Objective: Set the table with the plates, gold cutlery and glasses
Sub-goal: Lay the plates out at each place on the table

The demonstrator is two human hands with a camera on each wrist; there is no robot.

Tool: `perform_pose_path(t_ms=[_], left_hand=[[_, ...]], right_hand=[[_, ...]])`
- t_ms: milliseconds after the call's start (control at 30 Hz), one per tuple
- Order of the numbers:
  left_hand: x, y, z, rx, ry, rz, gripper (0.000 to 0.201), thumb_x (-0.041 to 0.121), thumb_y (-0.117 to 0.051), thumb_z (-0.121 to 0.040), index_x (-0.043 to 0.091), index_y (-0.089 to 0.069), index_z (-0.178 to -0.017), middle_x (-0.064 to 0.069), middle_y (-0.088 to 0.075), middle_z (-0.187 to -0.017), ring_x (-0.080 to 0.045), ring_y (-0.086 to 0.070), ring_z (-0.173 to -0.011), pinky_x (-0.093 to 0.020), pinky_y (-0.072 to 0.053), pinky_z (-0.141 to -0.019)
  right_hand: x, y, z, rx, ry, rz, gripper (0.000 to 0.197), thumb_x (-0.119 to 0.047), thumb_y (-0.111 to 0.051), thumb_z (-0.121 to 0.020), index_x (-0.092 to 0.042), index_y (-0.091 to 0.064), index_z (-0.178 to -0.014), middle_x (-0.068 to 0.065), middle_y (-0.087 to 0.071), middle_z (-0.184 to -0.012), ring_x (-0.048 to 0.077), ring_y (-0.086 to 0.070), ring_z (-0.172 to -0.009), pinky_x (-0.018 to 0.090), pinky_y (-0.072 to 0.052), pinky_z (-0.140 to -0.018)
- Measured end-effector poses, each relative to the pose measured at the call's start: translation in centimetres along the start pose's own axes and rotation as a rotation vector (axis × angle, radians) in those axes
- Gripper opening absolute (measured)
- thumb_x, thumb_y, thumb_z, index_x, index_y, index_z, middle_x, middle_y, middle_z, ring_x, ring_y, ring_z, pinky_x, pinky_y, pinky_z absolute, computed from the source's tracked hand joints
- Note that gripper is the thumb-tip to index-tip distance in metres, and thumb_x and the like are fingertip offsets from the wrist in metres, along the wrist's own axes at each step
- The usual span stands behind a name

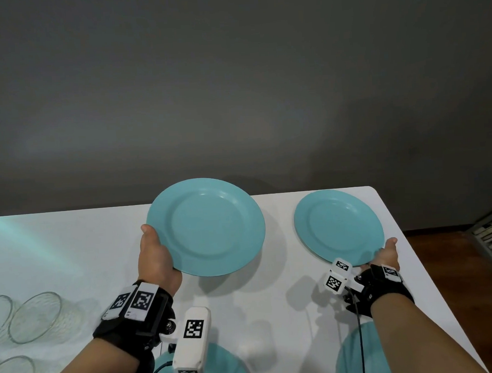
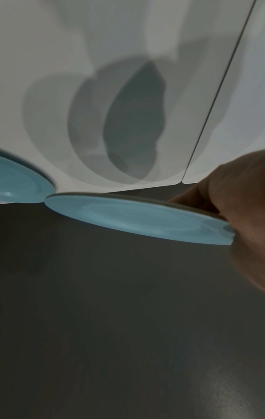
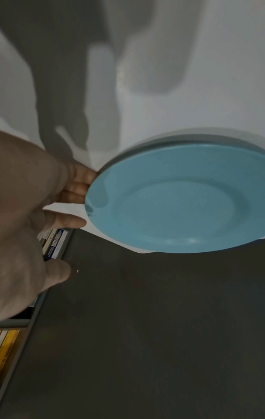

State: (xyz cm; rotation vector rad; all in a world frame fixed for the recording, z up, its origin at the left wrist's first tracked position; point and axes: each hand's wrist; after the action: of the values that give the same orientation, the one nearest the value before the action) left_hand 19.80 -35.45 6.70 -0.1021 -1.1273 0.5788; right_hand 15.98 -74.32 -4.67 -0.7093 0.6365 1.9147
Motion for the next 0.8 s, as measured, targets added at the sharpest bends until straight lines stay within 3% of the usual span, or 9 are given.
perform_pose_path(t_ms=[133,233,300,367,400,500,600,733,800], left_hand=[[-0.1,-0.4,0.2,-0.008,-0.004,-0.003,0.036,0.046,-0.02,-0.101,0.03,-0.046,-0.121,0.011,-0.062,-0.1,-0.009,-0.06,-0.09,-0.032,-0.047,-0.075],[-0.1,-0.6,0.2,-0.023,0.012,0.013,0.041,0.047,-0.021,-0.1,0.029,-0.046,-0.128,0.01,-0.063,-0.103,-0.01,-0.06,-0.092,-0.032,-0.048,-0.073],[-0.1,-0.7,0.1,-0.011,0.03,0.012,0.046,0.049,-0.023,-0.099,0.027,-0.044,-0.133,0.008,-0.063,-0.107,-0.012,-0.06,-0.094,-0.032,-0.048,-0.071],[-0.2,-0.8,0.3,0.004,0.061,0.0,0.05,0.051,-0.025,-0.098,0.023,-0.043,-0.136,0.004,-0.062,-0.117,-0.017,-0.06,-0.099,-0.034,-0.049,-0.074],[-0.3,-0.9,0.4,0.001,0.077,-0.007,0.053,0.052,-0.026,-0.098,0.021,-0.044,-0.136,0.002,-0.062,-0.12,-0.019,-0.06,-0.1,-0.035,-0.049,-0.075],[-0.5,-0.8,0.6,-0.004,0.122,-0.028,0.053,0.056,-0.027,-0.096,0.02,-0.049,-0.129,0.003,-0.065,-0.107,-0.018,-0.063,-0.092,-0.034,-0.05,-0.072],[-0.1,-0.1,0.5,0.015,0.134,-0.034,0.056,0.058,-0.027,-0.095,0.02,-0.05,-0.129,0.002,-0.065,-0.107,-0.018,-0.063,-0.091,-0.035,-0.051,-0.073],[1.4,0.9,0.4,0.033,0.089,-0.133,0.059,0.059,-0.019,-0.095,0.019,-0.052,-0.124,0.001,-0.064,-0.096,-0.019,-0.06,-0.085,-0.033,-0.047,-0.073],[2.5,1.4,0.1,0.079,0.042,-0.194,0.064,0.058,-0.017,-0.095,0.016,-0.048,-0.131,-0.007,-0.062,-0.11,-0.024,-0.057,-0.099,-0.037,-0.044,-0.086]], right_hand=[[-0.7,-0.3,2.7,0.061,0.055,0.152,0.062,-0.057,-0.037,-0.093,-0.007,-0.055,-0.125,0.013,-0.057,-0.13,0.034,-0.055,-0.117,0.04,-0.043,-0.098],[-0.8,-1.5,5.3,0.113,0.211,0.201,0.049,-0.045,-0.055,-0.087,-0.01,-0.058,-0.121,0.015,-0.059,-0.122,0.036,-0.056,-0.114,0.042,-0.044,-0.097],[-0.1,-3.9,7.1,-0.003,0.306,0.16,0.03,-0.036,-0.059,-0.088,-0.014,-0.061,-0.109,0.01,-0.058,-0.101,0.031,-0.06,-0.099,0.035,-0.049,-0.086],[1.0,-6.7,10.3,-0.274,0.265,0.104,0.016,-0.032,-0.052,-0.095,-0.018,-0.057,-0.095,0.004,-0.053,-0.085,0.019,-0.054,-0.072,0.026,-0.046,-0.062],[1.4,-8.0,12.5,-0.42,0.203,0.097,0.02,-0.035,-0.047,-0.097,-0.017,-0.056,-0.096,0.002,-0.053,-0.082,0.015,-0.051,-0.067,0.024,-0.044,-0.059],[2.6,-10.3,16.9,-0.676,0.008,0.059,0.04,-0.048,-0.04,-0.097,-0.014,-0.061,-0.095,0.003,-0.065,-0.086,0.02,-0.061,-0.075,0.034,-0.05,-0.073],[3.1,-11.2,17.8,-0.671,-0.073,0.053,0.04,-0.05,-0.042,-0.096,-0.015,-0.061,-0.095,0.005,-0.067,-0.093,0.026,-0.064,-0.08,0.044,-0.051,-0.084],[4.4,-12.8,18.3,-0.653,-0.084,0.05,0.041,-0.046,-0.046,-0.095,-0.013,-0.06,-0.114,0.01,-0.067,-0.111,0.03,-0.065,-0.092,0.05,-0.052,-0.085],[5.1,-13.8,18.4,-0.644,-0.08,0.041,0.042,-0.045,-0.045,-0.096,-0.011,-0.059,-0.118,0.011,-0.066,-0.114,0.03,-0.064,-0.092,0.05,-0.052,-0.085]])
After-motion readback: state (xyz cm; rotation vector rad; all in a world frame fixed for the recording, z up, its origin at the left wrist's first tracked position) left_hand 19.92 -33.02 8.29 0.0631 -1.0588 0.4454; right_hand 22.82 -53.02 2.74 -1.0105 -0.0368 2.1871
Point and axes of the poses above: each hand's wrist, its own z-axis away from the middle knuckle, its own y-axis out of the back of the hand, x = y × z
